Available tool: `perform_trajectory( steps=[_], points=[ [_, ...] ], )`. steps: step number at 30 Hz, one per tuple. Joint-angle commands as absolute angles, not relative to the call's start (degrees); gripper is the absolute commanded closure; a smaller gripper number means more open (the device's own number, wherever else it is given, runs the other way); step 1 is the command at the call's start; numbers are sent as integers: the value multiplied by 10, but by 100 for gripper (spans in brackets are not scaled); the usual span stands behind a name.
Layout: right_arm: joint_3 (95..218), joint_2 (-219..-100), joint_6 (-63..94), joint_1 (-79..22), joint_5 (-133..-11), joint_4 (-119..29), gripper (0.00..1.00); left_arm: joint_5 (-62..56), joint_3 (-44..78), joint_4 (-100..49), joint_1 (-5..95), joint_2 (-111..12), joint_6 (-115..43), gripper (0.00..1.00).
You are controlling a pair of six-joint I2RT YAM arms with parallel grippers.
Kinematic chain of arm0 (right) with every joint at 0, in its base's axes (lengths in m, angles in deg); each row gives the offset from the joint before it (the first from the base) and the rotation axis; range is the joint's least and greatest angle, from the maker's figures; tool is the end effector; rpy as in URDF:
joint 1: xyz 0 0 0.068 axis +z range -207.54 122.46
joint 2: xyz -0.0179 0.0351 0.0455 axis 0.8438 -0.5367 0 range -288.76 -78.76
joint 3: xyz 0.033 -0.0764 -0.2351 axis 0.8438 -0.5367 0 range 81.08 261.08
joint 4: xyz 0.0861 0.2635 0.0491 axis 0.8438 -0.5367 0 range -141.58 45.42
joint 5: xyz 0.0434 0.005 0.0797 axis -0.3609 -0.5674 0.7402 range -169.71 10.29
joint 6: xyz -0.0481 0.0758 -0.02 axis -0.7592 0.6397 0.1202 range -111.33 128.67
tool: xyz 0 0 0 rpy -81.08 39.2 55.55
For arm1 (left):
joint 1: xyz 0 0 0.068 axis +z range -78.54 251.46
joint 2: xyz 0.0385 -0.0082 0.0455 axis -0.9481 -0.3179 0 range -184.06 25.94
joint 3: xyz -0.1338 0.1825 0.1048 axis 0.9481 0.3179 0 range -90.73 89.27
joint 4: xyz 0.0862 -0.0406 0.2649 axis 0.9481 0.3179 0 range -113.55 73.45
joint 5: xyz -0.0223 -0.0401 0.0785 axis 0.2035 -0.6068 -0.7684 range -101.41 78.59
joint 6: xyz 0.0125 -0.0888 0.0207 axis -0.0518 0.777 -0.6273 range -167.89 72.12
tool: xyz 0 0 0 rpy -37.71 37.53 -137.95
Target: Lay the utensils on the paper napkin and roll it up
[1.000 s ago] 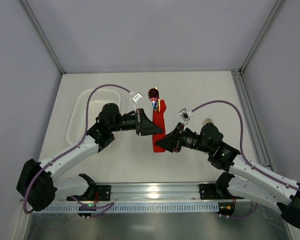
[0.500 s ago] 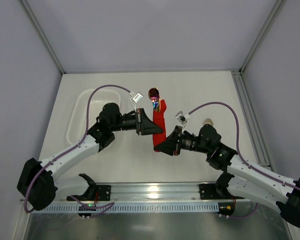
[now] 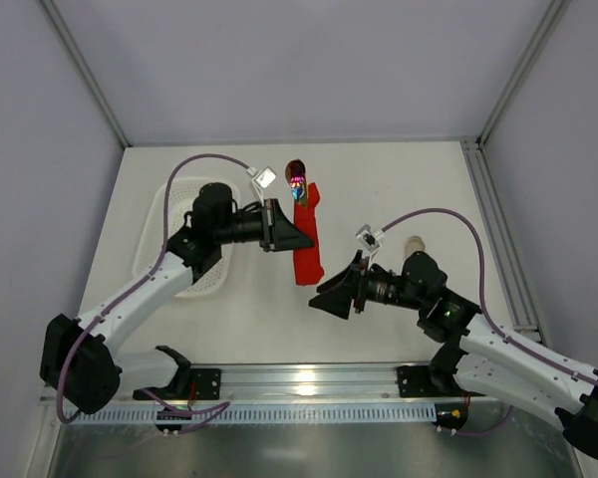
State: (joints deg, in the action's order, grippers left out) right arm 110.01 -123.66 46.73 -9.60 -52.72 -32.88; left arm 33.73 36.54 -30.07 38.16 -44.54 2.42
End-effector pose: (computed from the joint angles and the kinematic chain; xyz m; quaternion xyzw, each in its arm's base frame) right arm 0.1531 0.2255 0.2561 -0.2195 0.6964 0.5762 0.3671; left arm 0.2533 -0.2365 0.2896 0.1354 0.7418 -0.6118 0.2391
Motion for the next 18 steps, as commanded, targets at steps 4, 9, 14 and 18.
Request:
perform_trajectory(
  steps=[4,9,14,18],
  points=[
    [1092,-1123,451,-93,-557,-400,29,396,256,-52,553,-461,-160,100],
    [1096,-1064,430,-93,-572,-473,27,387,197,133,659,-517,-312,100],
    [1082,-1012,423,-93,-576,-517,27,286,141,197,693,-571,-364,100],
    [1082,-964,419,-93,-579,-556,27,232,101,242,712,-633,-393,100]
  ],
)
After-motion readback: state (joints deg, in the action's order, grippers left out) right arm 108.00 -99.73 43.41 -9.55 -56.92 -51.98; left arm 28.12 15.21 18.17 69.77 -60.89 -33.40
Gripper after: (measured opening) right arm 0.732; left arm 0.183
